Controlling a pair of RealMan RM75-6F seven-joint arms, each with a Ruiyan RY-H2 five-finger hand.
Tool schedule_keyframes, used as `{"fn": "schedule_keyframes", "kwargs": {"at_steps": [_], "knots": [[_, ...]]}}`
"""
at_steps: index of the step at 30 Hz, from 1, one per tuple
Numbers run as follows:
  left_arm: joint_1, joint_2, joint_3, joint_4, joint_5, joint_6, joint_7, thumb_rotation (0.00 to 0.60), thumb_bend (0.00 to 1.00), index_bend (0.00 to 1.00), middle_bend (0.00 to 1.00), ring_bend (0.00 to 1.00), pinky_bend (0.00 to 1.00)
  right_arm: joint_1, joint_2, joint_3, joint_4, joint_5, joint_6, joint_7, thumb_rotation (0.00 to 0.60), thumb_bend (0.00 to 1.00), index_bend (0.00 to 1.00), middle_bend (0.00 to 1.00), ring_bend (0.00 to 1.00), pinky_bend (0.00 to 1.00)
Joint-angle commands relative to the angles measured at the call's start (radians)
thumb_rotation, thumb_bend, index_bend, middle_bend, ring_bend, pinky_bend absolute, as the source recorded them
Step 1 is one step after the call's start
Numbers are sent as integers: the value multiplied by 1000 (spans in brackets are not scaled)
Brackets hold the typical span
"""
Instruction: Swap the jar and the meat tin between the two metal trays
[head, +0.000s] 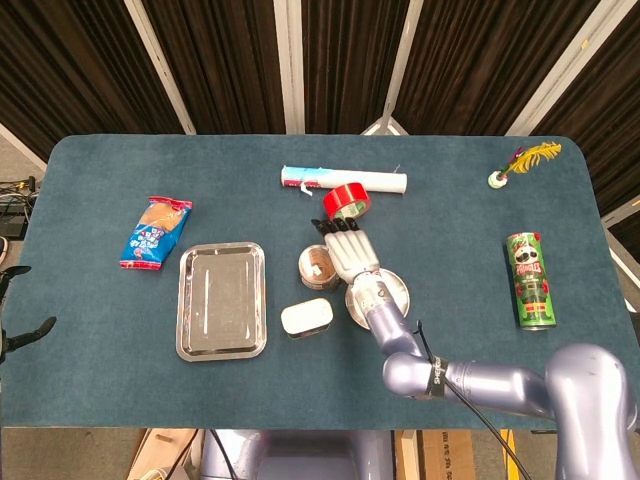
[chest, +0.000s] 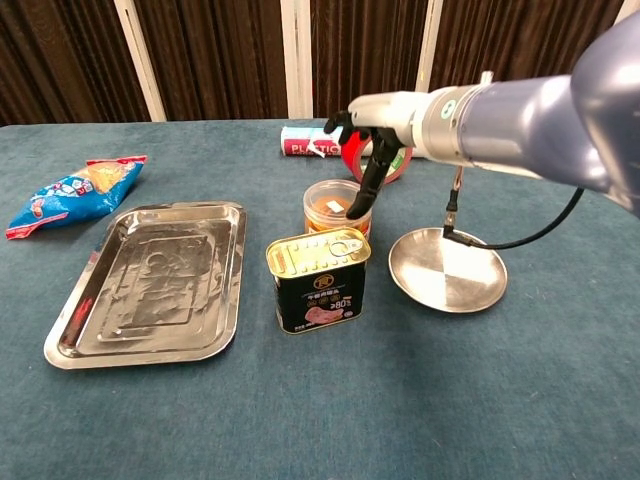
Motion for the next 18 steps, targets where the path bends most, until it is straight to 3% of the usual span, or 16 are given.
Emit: {"fn": "schedule_keyframes", "kwargs": {"at_steps": [1,10,18], "knots": [[1,0,-1,0,-1,1,1,600,166,282,0,0,127,12,-18,-21,28,7,-18,-3,600,71,0,106,58,0],[3,2,-6,-8,-16,-4,1,600,173,282,0,0,127,31,-75,-49,121,8,-55,12,600,71,2,112,96,0],[7,7,-8,-13,-18,-1,-9,600,173,282,0,0,127,31,-101,-48,150,-1,-51,41,600,71,201,281,253,0]]}}
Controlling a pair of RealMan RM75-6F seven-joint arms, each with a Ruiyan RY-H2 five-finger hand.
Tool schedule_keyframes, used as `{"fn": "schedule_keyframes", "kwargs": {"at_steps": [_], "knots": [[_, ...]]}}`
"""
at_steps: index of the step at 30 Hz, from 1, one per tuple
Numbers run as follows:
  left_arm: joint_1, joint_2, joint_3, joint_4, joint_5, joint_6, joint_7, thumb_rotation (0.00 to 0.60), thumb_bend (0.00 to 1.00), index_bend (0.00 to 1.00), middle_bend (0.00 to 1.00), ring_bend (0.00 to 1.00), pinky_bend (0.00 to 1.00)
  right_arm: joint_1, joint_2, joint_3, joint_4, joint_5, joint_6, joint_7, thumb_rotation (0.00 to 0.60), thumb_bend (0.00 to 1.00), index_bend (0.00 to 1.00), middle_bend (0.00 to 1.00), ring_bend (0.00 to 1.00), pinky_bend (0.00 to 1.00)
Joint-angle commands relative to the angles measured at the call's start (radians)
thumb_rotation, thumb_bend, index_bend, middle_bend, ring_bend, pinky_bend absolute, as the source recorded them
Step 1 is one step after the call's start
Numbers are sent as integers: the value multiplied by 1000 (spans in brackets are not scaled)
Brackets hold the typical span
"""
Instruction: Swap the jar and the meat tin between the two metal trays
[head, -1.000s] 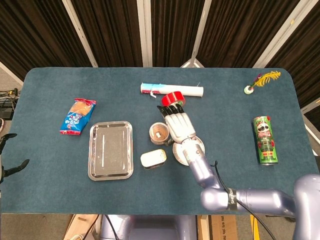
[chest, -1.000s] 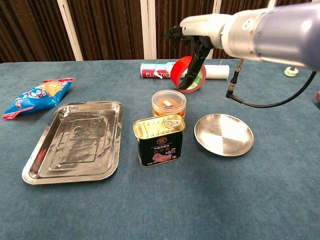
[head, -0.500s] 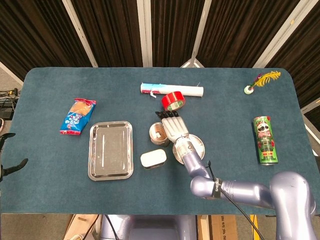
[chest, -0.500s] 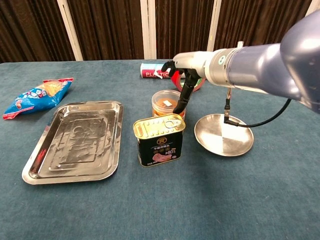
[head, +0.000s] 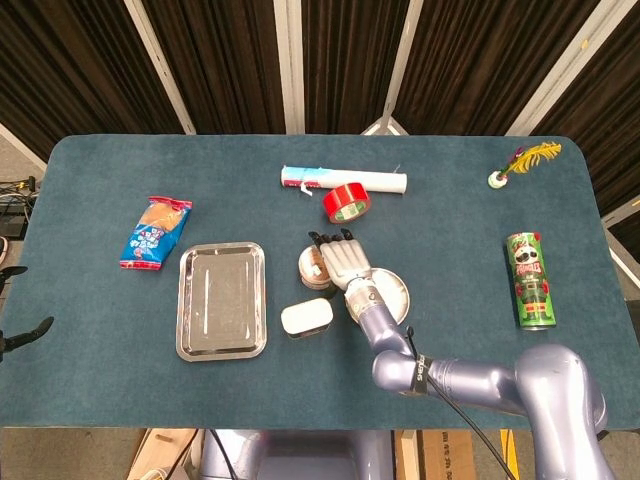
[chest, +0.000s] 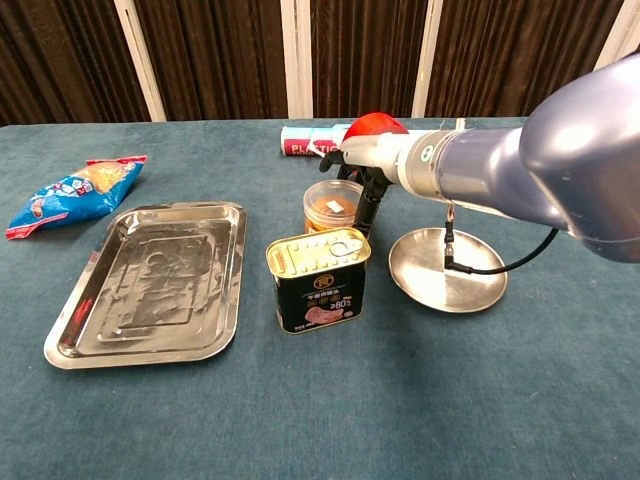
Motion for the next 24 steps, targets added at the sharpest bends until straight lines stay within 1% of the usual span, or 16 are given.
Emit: {"fn": "schedule_keyframes", "kwargs": {"at_steps": [1,3,6,9,12,16,20,24], "knots": [[3,2,0,-3,2,4,-4,600,176,282,0,0,127,-1,-16,2,14,-13,6,14,600,71,219,294,263,0],[4,2,-1,-3,4,8,-6,600,183,282,0,0,127,-1,-27,1,23,-28,13,20,600,71,286,340,298,0],[6,3,-2,-3,4,9,-11,600,187,284,0,0,127,-1,-41,4,36,-53,29,32,600,71,448,448,400,0],[5,3,-4,-1,2,7,-16,600,187,287,0,0,127,-10,-72,18,68,-107,68,74,600,71,537,498,451,0],[5,3,-6,1,0,5,-19,600,187,288,0,0,127,-24,-96,24,97,-156,91,114,600,71,561,509,462,0],[4,5,-8,2,-1,3,-22,600,187,288,0,0,127,-41,-84,33,91,-185,101,134,600,70,561,509,463,0],[6,8,-7,1,2,4,-25,600,187,289,0,0,127,-67,-21,47,23,-192,124,129,600,70,561,509,462,0],[8,10,-9,0,2,8,-29,600,187,289,0,0,127,-100,53,35,-61,-183,140,106,600,71,561,509,457,0]]}}
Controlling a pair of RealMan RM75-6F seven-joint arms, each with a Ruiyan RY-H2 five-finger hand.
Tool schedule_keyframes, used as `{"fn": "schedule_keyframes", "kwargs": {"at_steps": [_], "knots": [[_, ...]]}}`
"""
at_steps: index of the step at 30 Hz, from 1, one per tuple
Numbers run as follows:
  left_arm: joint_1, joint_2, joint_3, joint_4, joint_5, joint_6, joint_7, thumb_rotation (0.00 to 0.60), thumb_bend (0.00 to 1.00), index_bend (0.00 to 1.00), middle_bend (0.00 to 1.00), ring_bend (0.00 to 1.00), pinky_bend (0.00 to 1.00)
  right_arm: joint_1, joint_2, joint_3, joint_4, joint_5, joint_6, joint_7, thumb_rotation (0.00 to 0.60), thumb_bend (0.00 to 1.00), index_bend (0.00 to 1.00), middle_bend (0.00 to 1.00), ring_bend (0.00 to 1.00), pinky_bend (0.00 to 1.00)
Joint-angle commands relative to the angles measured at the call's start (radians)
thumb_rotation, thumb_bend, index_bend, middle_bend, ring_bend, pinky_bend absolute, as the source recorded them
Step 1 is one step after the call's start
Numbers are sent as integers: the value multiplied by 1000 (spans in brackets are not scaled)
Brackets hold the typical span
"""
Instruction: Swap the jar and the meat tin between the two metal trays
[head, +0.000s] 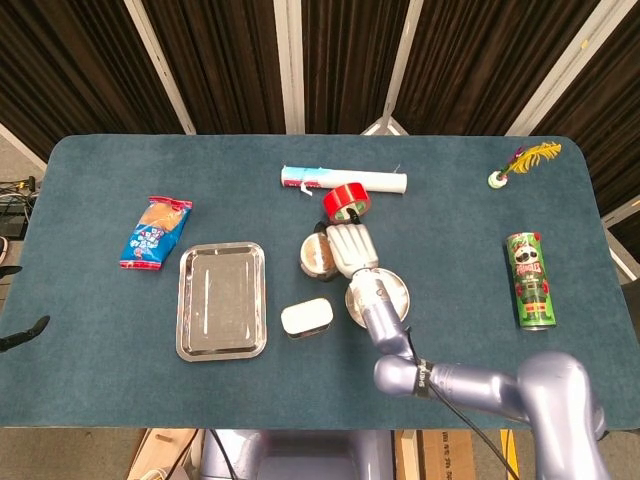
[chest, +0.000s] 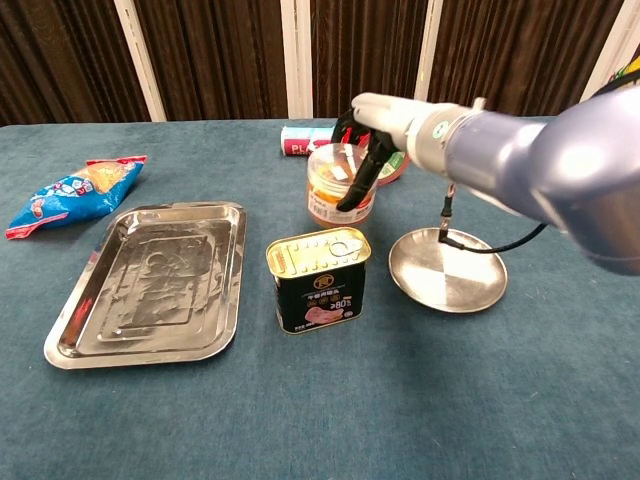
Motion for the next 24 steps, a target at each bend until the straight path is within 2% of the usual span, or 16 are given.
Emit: {"fn": "schedule_keyframes", "kwargs": {"at_steps": [1,5,10,24], "knots": [[2,1,-2,-1,1,4,-3,600,187,288,0,0,127,-44,89,-17,-100,7,20,-28,600,70,561,509,454,0],[4,2,1,-5,10,9,-7,600,187,289,0,0,127,-85,170,-40,-201,13,8,-25,600,71,561,509,442,0],[6,3,5,-8,20,14,-9,600,187,288,0,0,127,-120,232,-72,-270,-13,-5,-10,600,70,561,509,432,0],[9,1,9,-9,34,21,-5,600,187,288,0,0,127,-200,294,-143,-311,-130,-14,65,600,70,561,509,426,0]]}}
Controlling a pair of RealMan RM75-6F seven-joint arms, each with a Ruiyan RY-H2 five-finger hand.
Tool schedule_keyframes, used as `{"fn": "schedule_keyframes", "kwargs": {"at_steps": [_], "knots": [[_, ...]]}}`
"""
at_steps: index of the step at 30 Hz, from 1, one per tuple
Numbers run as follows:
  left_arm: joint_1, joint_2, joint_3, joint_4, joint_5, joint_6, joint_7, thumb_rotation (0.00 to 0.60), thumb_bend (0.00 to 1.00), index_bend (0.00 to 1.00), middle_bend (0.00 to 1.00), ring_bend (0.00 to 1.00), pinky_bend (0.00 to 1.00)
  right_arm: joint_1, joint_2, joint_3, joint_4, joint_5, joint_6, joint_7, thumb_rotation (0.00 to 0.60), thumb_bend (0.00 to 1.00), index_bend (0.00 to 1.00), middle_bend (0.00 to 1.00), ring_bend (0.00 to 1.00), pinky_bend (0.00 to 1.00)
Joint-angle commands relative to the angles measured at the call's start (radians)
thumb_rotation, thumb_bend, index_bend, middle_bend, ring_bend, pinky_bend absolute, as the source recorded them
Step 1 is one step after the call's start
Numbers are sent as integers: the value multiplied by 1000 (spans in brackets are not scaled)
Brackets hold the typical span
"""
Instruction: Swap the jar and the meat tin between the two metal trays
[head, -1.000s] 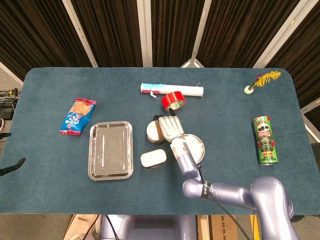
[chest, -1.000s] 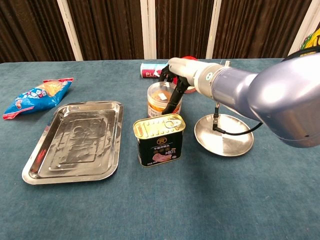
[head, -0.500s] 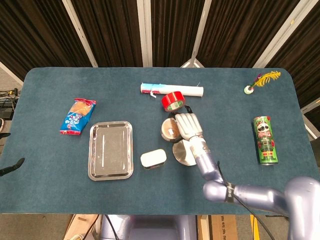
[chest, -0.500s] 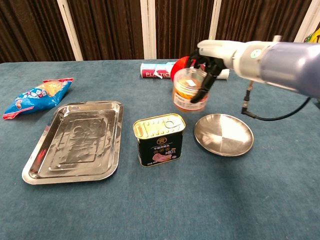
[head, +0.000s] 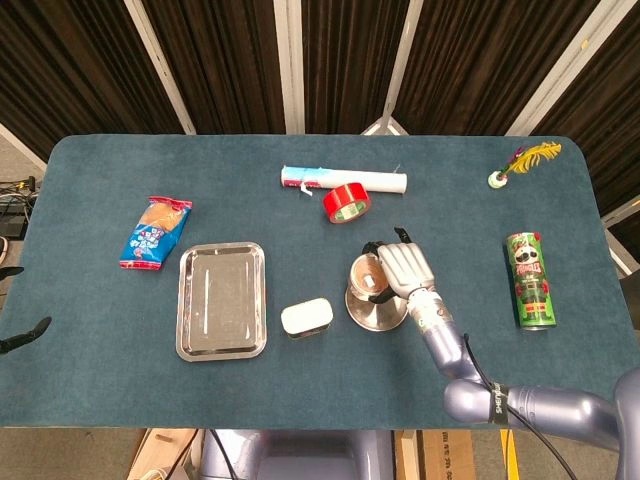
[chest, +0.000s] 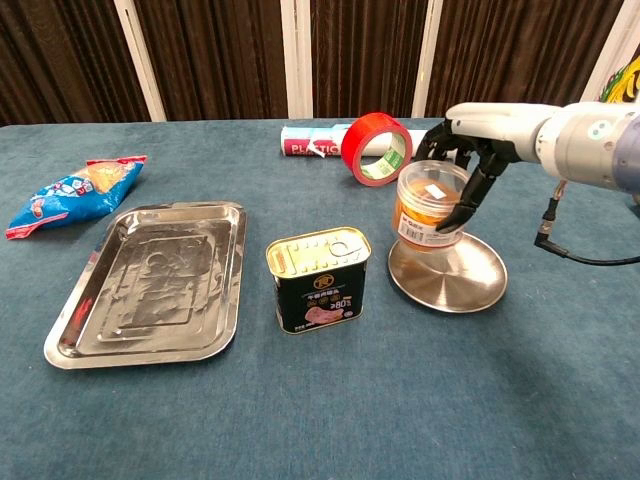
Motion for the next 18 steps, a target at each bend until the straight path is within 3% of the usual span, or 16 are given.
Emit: {"fn": "schedule_keyframes", "kwargs": {"at_steps": [1,10,13,18], "knots": [[1,-1,0,-1,2,4,1,600,187,288,0,0,127,-17,10,-14,-9,-29,-4,21,600,70,561,509,425,0],[5,0,0,-3,5,10,-1,600,187,289,0,0,127,-43,19,-56,-21,-85,-25,38,600,70,556,506,382,0],[6,1,-1,-3,4,10,-1,600,187,289,0,0,127,-41,12,-68,-8,-80,-42,31,600,70,478,456,345,0],[6,0,-2,-2,3,10,-1,600,187,289,0,0,127,-35,9,-76,-1,-77,-67,27,600,68,269,251,205,0]]}}
